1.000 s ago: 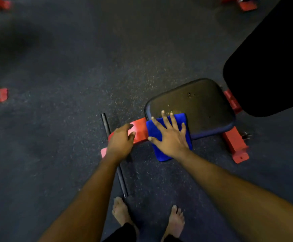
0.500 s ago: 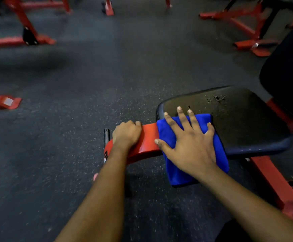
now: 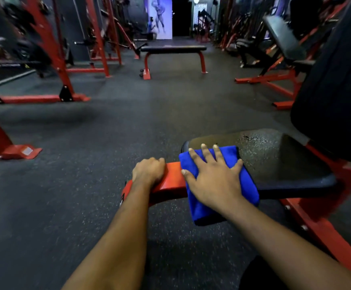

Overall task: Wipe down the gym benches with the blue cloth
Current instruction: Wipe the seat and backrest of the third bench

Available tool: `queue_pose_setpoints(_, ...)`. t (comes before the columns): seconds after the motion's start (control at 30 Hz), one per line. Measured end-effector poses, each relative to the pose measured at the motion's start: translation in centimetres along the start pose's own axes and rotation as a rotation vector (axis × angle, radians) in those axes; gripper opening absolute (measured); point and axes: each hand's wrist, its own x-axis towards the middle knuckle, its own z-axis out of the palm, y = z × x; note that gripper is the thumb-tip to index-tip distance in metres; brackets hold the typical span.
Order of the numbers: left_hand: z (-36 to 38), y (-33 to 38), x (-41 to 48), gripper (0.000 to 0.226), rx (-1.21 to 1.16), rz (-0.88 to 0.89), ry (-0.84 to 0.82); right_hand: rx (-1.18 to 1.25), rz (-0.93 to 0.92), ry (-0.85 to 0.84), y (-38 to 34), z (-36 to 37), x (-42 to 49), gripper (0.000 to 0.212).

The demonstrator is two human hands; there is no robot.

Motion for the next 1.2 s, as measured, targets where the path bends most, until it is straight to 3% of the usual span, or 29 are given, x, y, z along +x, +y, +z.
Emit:
queue_pose_setpoints(0.17, 0.0, 0.2, -0.3, 0.051, -0.043, -0.010, 0.004, 0.079, -0.048, -0.188, -0.1, -0.7, 6.6, 0.057)
queue_pose_setpoints(0.37, -0.2, 0.2, -0.5, 0.052, -0.022, -0.009, 0.007, -0.016, -0.100, 0.000, 0.7, 0.4, 1.7, 0.060)
queue_pose_setpoints(0.57, -0.2, 0.4, -0.4, 0.051, -0.024, -0.024, 0.022, 0.038, -0.131, -0.194, -0.5, -0.5, 8.5, 0.052)
queue_pose_setpoints(0.77, 0.0, 0.1, -0.3, 0.051, -0.027, -0.014, 0.036, -0.027, -0.188, -0.061, 0.6, 0.7, 4.2, 0.056)
queue_pose_setpoints(1.0, 0.3, 0.0, 0.1, 0.051, -0.009, 0.003, 0.044, 0.012, -0.233, -0.246, -0.7, -0.2, 11.2, 0.048)
queue_pose_setpoints(1.2, 0.5, -0.2, 0.2, 0.051, 0.004, 0.019, 0.037, 0.096, -0.268, -0.118, 2.3, 0.1, 7.8, 0.046)
